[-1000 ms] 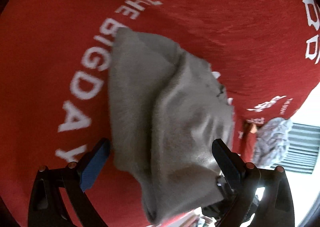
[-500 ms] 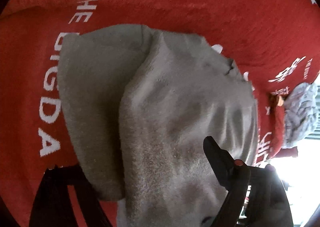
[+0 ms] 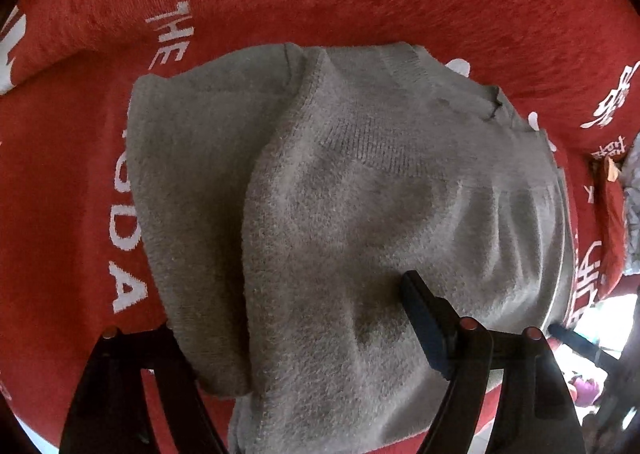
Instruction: Fold small clothes
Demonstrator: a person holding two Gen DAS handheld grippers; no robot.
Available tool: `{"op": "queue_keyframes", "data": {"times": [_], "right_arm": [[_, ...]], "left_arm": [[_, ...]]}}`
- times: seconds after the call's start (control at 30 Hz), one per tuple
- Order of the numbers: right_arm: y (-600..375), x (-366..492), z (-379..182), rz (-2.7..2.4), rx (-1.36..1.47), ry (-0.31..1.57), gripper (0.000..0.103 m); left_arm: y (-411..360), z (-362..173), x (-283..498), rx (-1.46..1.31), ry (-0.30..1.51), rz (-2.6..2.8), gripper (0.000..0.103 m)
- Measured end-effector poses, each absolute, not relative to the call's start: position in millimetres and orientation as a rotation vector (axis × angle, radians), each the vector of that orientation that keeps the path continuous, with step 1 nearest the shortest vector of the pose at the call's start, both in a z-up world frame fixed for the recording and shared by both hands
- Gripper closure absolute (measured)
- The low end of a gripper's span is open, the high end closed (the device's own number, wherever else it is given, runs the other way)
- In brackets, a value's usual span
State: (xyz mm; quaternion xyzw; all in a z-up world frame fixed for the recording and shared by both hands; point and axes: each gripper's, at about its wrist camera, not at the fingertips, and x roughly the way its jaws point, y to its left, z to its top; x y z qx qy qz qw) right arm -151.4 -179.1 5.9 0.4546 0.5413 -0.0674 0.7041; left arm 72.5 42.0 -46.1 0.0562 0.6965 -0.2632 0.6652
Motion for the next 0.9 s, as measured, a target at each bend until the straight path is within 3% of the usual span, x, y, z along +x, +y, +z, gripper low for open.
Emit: {"op": "queue_keyframes", "data": {"times": [0.2, 0.37, 0.47, 0.67, 0.9], "right_arm": [[-203.0, -117.4, -3.6, -0.195, 0.88, 1.244, 0.075], [-206.8, -108.1, -27.3, -0.168, 0.844, 1.314, 0.079], [-198.9, -103.5, -40.4, -0.143, 0.793, 1.343, 0.087], [-190.7, -97.2, -36.9, -0.086, 0.668, 1.369, 0.088], [-209.4, -110.8, -39.4, -0.059, 0.791, 1.327, 0.088]], "left_arm": [[39.0, -46.0, 72.4, 0.146, 1.583, -0.562, 0.022], [28.9, -49.5, 72.7, 0.143, 1.59, -0.54, 0.022], [26.7, -49.7, 72.8, 0.127, 1.588, -0.517, 0.024], [23.0, -36.2, 72.7, 0.138, 1.539, -0.519, 0.073], [18.7, -1.4, 75.4, -0.012, 1.502, -0.56, 0.081]]}}
